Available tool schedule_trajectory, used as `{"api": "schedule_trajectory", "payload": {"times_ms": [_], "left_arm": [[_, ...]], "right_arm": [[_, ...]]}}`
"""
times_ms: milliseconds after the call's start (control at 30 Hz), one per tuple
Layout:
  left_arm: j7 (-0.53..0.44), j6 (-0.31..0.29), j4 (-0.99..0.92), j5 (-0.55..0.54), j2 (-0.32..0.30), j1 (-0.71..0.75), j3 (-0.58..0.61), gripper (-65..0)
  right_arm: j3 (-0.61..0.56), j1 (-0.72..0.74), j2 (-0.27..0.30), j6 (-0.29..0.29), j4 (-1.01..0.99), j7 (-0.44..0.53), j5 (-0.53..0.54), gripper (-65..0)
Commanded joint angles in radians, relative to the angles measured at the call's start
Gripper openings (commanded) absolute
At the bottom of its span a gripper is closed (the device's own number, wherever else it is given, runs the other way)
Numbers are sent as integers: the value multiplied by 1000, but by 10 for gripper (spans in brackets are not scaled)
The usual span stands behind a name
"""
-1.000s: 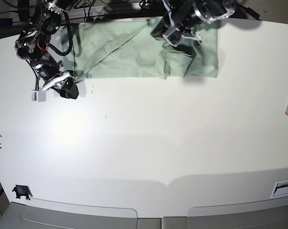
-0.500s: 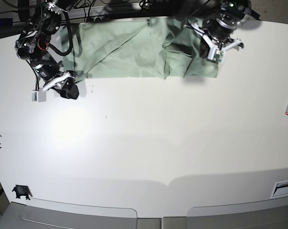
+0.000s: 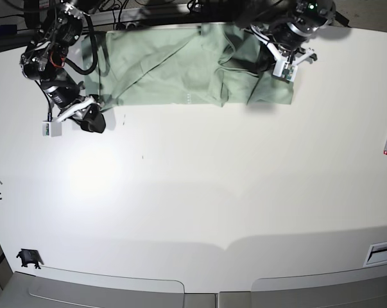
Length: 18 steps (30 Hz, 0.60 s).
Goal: Fold the T-shirt properly
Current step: 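Regrasp the folded hem end with the left gripper and press it down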
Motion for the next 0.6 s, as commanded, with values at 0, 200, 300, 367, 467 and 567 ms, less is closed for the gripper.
{"api": "schedule_trajectory", "payload": {"times_ms": [0,200,300,367,467,567], "left_arm": [[-14,-5,0,-17,0,-5,1,-650],[-14,-20,-92,-17,0,-42,1,-650],[-15,-23,-107,-18,0,-56,1,-650],[-17,-23,-107,-18,0,-60,1,-650],[-19,-23,-107,-18,0,-71,1,-650],[-23,-23,-107,-17,0,-77,1,-650]], "right_arm": [[3,11,13,3,18,26,31,-490],[3,11,13,3,18,23,31,-490],[3,11,13,3,18,23,31,-490],[3,11,13,3,18,23,31,-490],[3,11,13,3,18,24,32,-490],[3,11,13,3,18,24,31,-490]]}}
